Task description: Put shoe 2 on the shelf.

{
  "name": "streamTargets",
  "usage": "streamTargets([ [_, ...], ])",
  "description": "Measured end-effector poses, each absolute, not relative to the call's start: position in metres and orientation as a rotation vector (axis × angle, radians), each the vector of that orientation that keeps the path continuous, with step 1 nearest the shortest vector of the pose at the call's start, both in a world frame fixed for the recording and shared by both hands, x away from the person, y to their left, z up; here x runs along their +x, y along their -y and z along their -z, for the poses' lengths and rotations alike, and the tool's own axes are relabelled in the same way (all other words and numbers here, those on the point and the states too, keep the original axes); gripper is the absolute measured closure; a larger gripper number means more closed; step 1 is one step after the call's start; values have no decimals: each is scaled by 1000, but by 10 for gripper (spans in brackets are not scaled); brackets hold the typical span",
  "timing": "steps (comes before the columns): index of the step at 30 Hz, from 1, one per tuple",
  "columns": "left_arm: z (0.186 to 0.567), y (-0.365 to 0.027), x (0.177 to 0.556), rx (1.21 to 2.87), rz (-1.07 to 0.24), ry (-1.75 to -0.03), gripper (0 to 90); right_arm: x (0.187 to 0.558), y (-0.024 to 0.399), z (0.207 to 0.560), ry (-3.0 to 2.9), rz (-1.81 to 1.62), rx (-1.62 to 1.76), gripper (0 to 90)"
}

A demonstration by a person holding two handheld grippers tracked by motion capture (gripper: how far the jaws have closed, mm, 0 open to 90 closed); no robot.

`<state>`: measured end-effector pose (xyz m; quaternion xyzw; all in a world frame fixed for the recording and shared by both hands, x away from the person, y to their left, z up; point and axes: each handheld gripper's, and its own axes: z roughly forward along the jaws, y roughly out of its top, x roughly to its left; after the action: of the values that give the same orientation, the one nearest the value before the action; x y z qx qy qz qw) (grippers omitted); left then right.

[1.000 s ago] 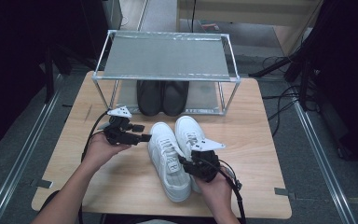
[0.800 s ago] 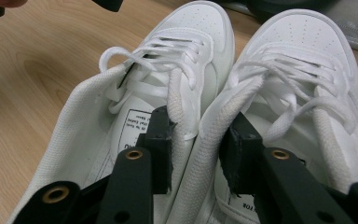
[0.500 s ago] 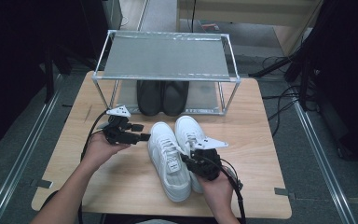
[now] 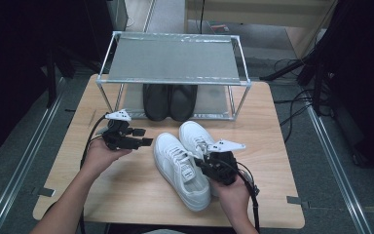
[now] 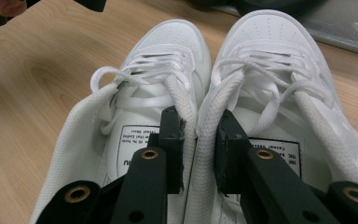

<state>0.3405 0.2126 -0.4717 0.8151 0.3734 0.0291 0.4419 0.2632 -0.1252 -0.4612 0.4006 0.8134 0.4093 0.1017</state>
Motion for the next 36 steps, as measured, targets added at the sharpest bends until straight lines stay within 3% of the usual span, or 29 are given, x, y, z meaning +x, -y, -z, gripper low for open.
streamTargets([
  [15, 471, -244, 332, 1988, -142, -997, 414, 273, 142, 446, -2454, -1274, 1083, 779],
  [36, 479, -290, 307, 1965, -206, -1110, 399, 323, 140, 400, -2764, -1412, 556, 779],
])
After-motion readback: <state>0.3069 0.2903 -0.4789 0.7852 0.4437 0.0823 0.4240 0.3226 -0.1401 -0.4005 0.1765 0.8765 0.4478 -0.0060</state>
